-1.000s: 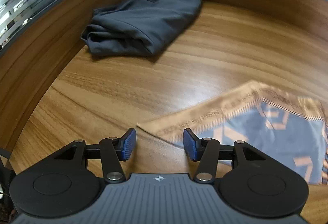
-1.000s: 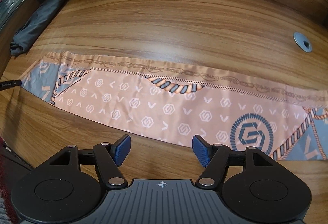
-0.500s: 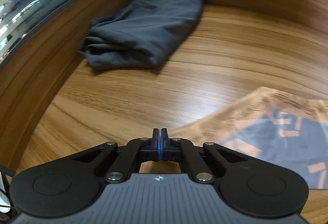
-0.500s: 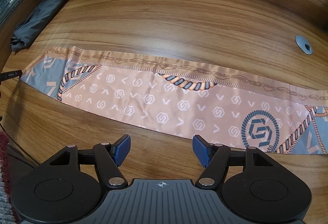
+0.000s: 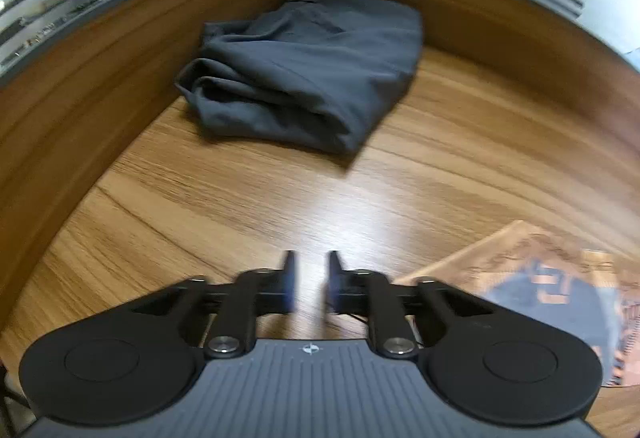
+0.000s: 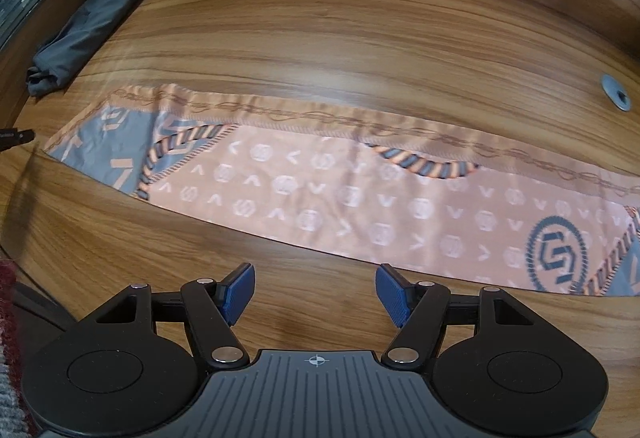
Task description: Fold clothes
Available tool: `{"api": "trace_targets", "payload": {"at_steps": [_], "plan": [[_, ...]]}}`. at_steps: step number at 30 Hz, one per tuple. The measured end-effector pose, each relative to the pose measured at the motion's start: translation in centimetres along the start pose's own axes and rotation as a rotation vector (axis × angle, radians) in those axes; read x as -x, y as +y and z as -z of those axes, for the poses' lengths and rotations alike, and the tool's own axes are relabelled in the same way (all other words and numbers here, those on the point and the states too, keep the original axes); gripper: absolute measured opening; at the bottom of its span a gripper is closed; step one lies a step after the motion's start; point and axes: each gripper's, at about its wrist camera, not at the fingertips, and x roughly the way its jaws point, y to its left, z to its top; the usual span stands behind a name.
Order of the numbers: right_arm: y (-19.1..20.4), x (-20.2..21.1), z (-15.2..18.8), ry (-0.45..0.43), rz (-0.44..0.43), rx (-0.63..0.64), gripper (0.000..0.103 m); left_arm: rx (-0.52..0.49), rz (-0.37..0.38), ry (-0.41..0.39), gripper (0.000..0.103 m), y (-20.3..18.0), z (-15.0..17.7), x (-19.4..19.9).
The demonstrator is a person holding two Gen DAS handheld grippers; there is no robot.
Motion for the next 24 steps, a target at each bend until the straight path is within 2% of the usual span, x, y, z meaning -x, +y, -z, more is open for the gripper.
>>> {"api": "trace_targets", "payload": {"at_steps": [3, 9, 13, 15, 19, 21, 23, 24], "plan": [[0.6, -0.2, -0.1, 0.002, -0.003, 0.007, 0.07, -0.032, 0.055, -0.002, 0.064, -1.1, 0.7, 0.3], [0.7, -0.3, -0.4, 0.007, 0.005, 0.019, 0.07, -0.096, 0.052, 0.023, 0.065, -2.9, 1.8, -0.8], [0.4, 0.0, -0.5, 0.0, 0.018, 0.014, 0.07, -0.09, 0.043, -0.003, 0.064, -3.5, 2.6, -0.7], [0.3, 0.0, -0.4, -0.001, 0.023, 0.007, 0.071, -0.086, 0.05, -0.021, 0.053, -4.0, 2.9, -0.5], [0.2, -0.2, -0.1, 0.009, 0.025, 0.009, 0.073, -0.091, 0.097, -0.04, 0.041, -5.1, 3.3, -0.2], [0.3, -0.2, -0.2, 0.015, 0.025, 0.018, 0.073, -0.085, 0.101, -0.042, 0.019, -5.5, 3.4, -0.1], [0.4, -0.2, -0.3, 0.013, 0.025, 0.026, 0.073, -0.068, 0.091, -0.04, 0.005, -5.4, 3.3, -0.1], [0.3, -0.2, -0.4, 0.011, 0.025, 0.028, 0.073, -0.059, 0.084, -0.039, 0.002, -5.4, 3.3, -0.2]]}}
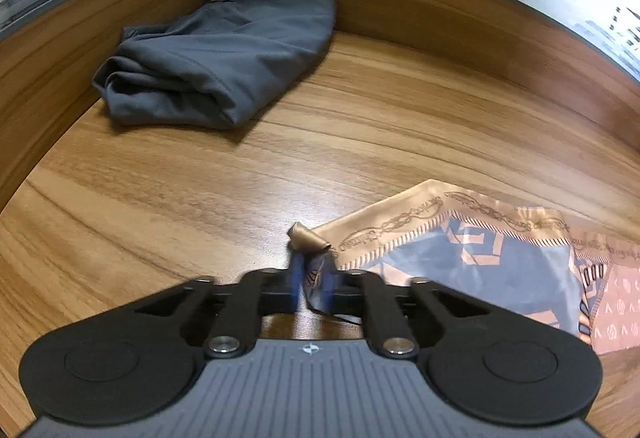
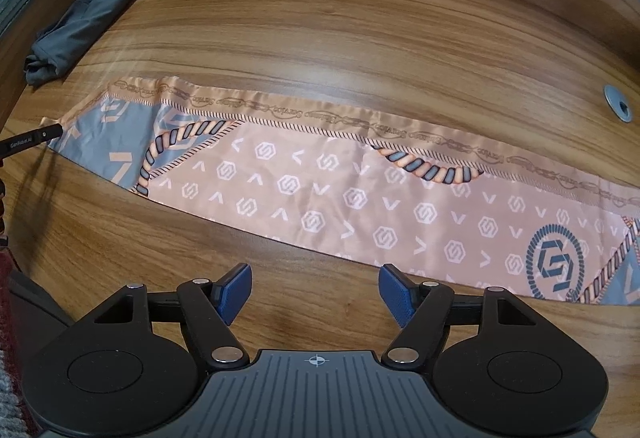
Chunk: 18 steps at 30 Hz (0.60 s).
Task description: Fold clothes
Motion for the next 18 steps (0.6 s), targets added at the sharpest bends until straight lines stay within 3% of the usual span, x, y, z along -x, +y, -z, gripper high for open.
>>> {"api": "trace_targets", "payload": {"at_steps": [6, 18], "plan": [[-0.1, -0.1, -0.4, -0.006, 0.004, 0.005, 0.073, 0.007, -0.078, -0.005, 0.001, 1.7, -0.1, 0.3], [1.6, -0.8, -0.2, -0.013, 0.0, -0.021, 0.073, 0.069, -0.215, 0.006, 0.001, 8.6, -1.6, 0.1]]}}
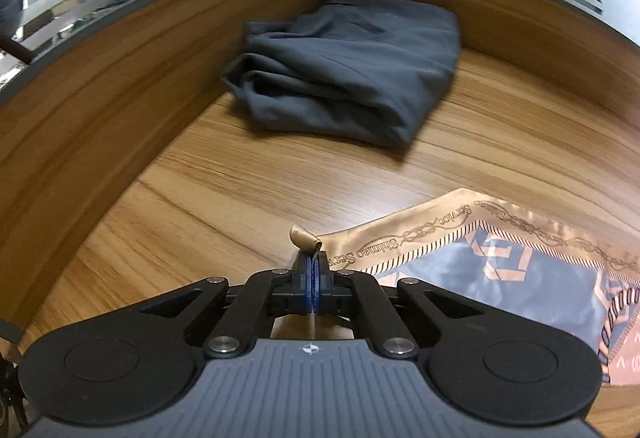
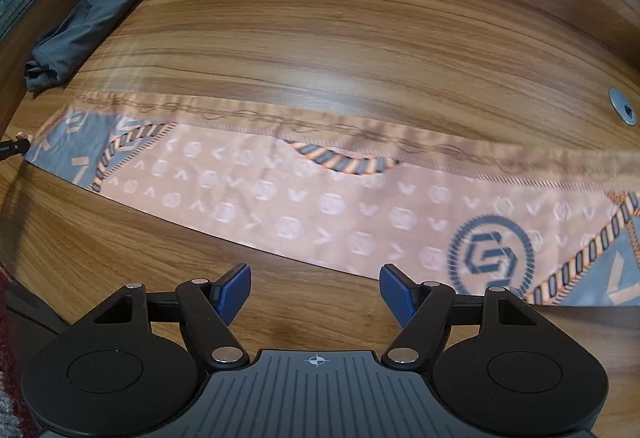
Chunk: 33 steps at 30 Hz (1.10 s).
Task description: Fold clothes
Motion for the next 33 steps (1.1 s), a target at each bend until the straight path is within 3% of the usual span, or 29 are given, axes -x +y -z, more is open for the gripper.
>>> {"api": "trace_targets", "payload": {"at_steps": [12, 26, 31, 33], "plan": [[2.9, -0.6, 0.4, -0.021, 0.007, -0.036, 0.073, -0.027, -0.081, -0.02, 0.001, 3.3, -1.5, -2.1], [4.9, -0.2, 1.3, -0.026, 0.003, -0.025, 0.074, 0.019, -0.183, -0.024, 0.007, 5.7, -1.5, -2.9], [5.0, -0.4, 1.1, -0.025, -0.001, -0.015, 0.074, 0.04, -0.219, -0.028, 0.026, 5.9, -1.2, -2.6], [5.2, -0.7, 0.8, -0.024, 0.0, -0.016, 0.074, 0.03, -0.218, -0.034, 0.039, 5.6, -1.2, -2.1]]}}
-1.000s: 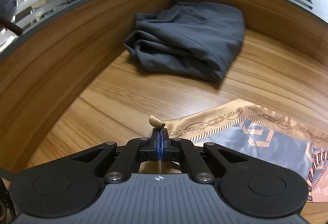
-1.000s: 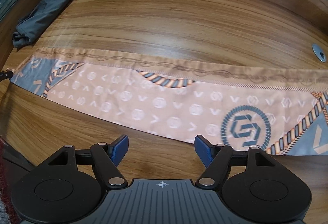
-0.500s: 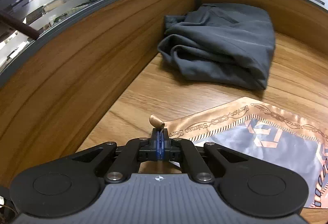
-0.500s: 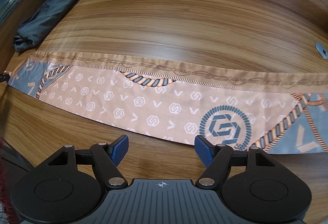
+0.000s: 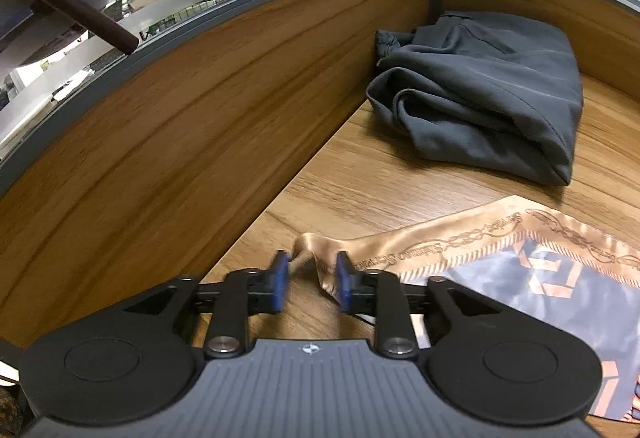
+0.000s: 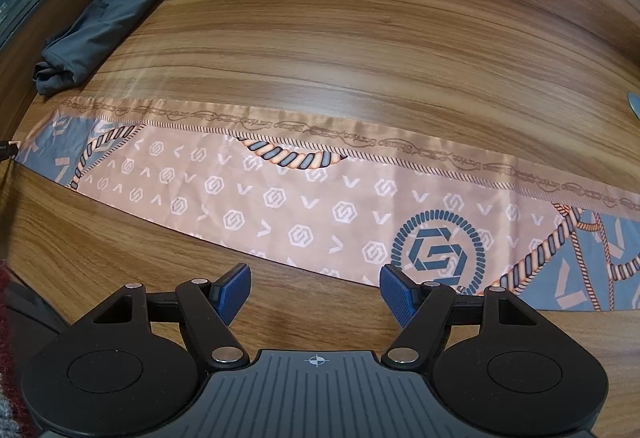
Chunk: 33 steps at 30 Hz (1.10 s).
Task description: Fold clothes
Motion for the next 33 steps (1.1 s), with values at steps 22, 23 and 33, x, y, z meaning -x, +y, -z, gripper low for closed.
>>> {"api": "trace_targets", "payload": {"at_steps": [22, 23, 33], "plan": [[-11.1, 1.7, 2.3, -0.035, 0.024, -0.08, 0.074, -0.003, 0.057, -0.049, 0.091, -7.0, 1.2, 10.5], [-12.1, 2.0, 2.6, -0.036, 0.028, -0.086, 0.074, -0.002, 0.061, -0.045, 0.091, -7.8, 1.4, 11.0], [-24.4, 5.5, 5.7, -0.112, 0.144, -0.195, 0.074, -0.067, 0.165, -0.024, 0.091, -18.4, 3.5, 17.2]]}}
